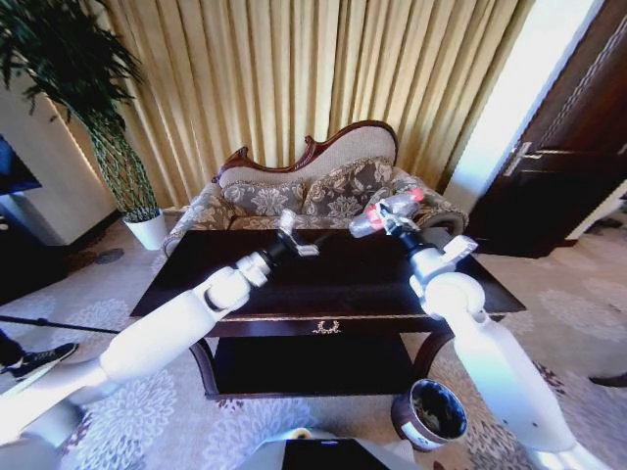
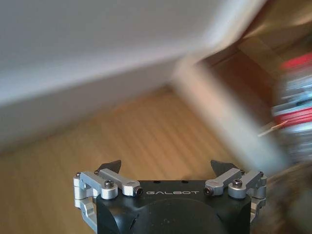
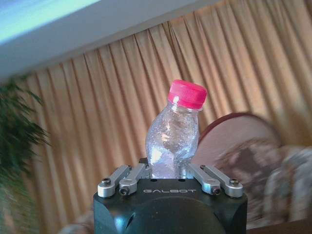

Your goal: Move to the front of the table and place the trash on the table into the trash bin.

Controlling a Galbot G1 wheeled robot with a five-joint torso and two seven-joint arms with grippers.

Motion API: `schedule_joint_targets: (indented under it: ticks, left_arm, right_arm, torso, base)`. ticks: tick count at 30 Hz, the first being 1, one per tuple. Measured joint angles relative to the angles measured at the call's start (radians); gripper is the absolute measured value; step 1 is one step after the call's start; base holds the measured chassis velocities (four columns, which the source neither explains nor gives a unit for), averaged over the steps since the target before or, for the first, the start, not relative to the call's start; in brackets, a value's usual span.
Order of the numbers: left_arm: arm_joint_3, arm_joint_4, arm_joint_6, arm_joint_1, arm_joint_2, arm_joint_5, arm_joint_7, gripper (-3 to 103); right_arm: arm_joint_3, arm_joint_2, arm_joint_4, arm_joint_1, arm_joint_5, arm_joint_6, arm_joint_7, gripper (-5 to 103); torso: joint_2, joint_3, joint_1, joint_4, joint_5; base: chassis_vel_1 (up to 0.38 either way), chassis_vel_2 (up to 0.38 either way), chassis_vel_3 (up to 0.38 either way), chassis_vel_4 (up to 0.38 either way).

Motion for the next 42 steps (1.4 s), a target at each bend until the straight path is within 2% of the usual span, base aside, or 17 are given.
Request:
schedule_joint_targets:
  ticks: [1,2,3,7,8,9,11,13,14,18,19,22,23,26,35,42]
  left_arm:
    - [-0.077,-0.036,0.085,0.059,0.007,-0.052,-0.053,100]
    - [-0.138,-0.055,0.136,0.105,0.009,-0.072,-0.086,100]
    - [-0.138,-0.055,0.136,0.105,0.009,-0.072,-0.086,100]
    - [-0.401,-0.131,0.32,0.301,0.028,-0.167,-0.223,100]
    - [-0.401,-0.131,0.32,0.301,0.028,-0.167,-0.223,100]
    - [-0.468,-0.147,0.346,0.344,0.033,-0.195,-0.247,100]
    - [-0.571,-0.169,0.364,0.417,0.039,-0.218,-0.254,100]
    - [-0.749,-0.201,0.367,0.579,0.038,-0.275,-0.231,100]
    - [-0.749,-0.201,0.367,0.579,0.038,-0.275,-0.231,100]
    - [-0.965,-0.264,0.399,0.765,0.0,-0.45,-0.181,100]
    - [-0.965,-0.264,0.399,0.765,0.0,-0.45,-0.181,100]
    - [-1.059,-0.28,0.384,0.863,-0.035,-0.471,-0.102,100]
    - [-1.059,-0.28,0.384,0.863,-0.035,-0.471,-0.102,100]
    - [-1.102,-0.306,0.38,0.923,-0.063,-0.475,-0.046,100]
    - [-1.12,-0.363,0.375,0.986,-0.075,-0.481,-0.012,100]
    - [-1.139,-0.404,0.367,1.04,-0.065,-0.475,-0.01,100]
  right_arm:
    - [0.014,-0.025,0.0,-0.033,-0.048,0.001,-0.007,24]
    - [0.027,-0.044,0.0,-0.061,-0.079,0.002,-0.014,24]
    - [0.027,-0.044,0.0,-0.061,-0.079,0.002,-0.014,24]
    - [0.093,-0.109,0.005,-0.192,-0.175,0.037,-0.038,24]
    - [0.093,-0.109,0.005,-0.192,-0.175,0.037,-0.038,24]
    - [0.106,-0.119,0.009,-0.217,-0.185,0.047,-0.042,24]
    - [0.117,-0.126,0.019,-0.248,-0.19,0.056,-0.044,24]
    - [0.124,-0.131,0.034,-0.287,-0.221,0.073,-0.046,24]
    - [0.124,-0.131,0.034,-0.287,-0.221,0.073,-0.046,24]
    - [0.131,-0.144,0.055,-0.33,-0.235,0.079,-0.046,24]
    - [0.131,-0.144,0.055,-0.33,-0.235,0.079,-0.046,24]
    - [0.163,-0.16,0.073,-0.38,-0.229,0.08,-0.046,24]
    - [0.163,-0.16,0.073,-0.38,-0.229,0.08,-0.046,24]
    - [0.204,-0.176,0.094,-0.441,-0.217,0.081,-0.047,24]
    - [0.245,-0.169,0.136,-0.503,-0.204,0.08,-0.023,24]
    - [0.236,-0.123,0.205,-0.522,-0.228,0.059,0.007,24]
  torso:
    - [0.0,0.0,0.0,-0.0001,0.0002]
    - [0.0,0.0,0.0,-0.0001,-0.0001]
    - [0.0,0.0,0.0,-0.0001,-0.0001]
    - [0.0,0.0,0.0,-0.0006,0.0]
    - [0.0,0.0,0.0,-0.0006,0.0]
    - [0.0,0.0,0.0,-0.0006,-0.0003]
    - [0.0,0.0,0.0,-0.0008,0.0001]
    - [0.0,0.0,0.0,0.0001,-0.0005]
    - [0.0,0.0,0.0,0.0001,-0.0005]
    - [0.0,0.0,0.0,-0.0001,-0.0001]
    - [0.0,0.0,0.0,-0.0001,-0.0001]
    - [0.0,0.0,0.0,-0.0005,0.0001]
    - [0.0,0.0,0.0,-0.0005,0.0001]
    - [0.0,0.0,0.0,-0.0005,-0.0001]
    - [0.0,0.0,0.0,-0.0006,0.0002]
    - [0.0,0.0,0.0,-0.0002,-0.0001]
  base:
    - [0.0,0.0,0.0,0.0]
    - [0.0,0.0,0.0,0.0]
    - [0.0,0.0,0.0,0.0]
    - [0.0,0.0,0.0,0.0]
    - [0.0,0.0,0.0,0.0]
    - [0.0,0.0,0.0,0.0]
    - [0.0,0.0,0.0,0.0]
    - [0.0,0.0,0.0,0.0]
    - [0.0,0.0,0.0,0.0]
    - [0.0,0.0,0.0,0.0]
    - [0.0,0.0,0.0,0.0]
    - [0.0,0.0,0.0,0.0]
    - [0.0,0.0,0.0,0.0]
    - [0.0,0.0,0.0,0.0]
    - [0.0,0.0,0.0,0.0]
    - [0.046,-0.056,-0.061,0.053]
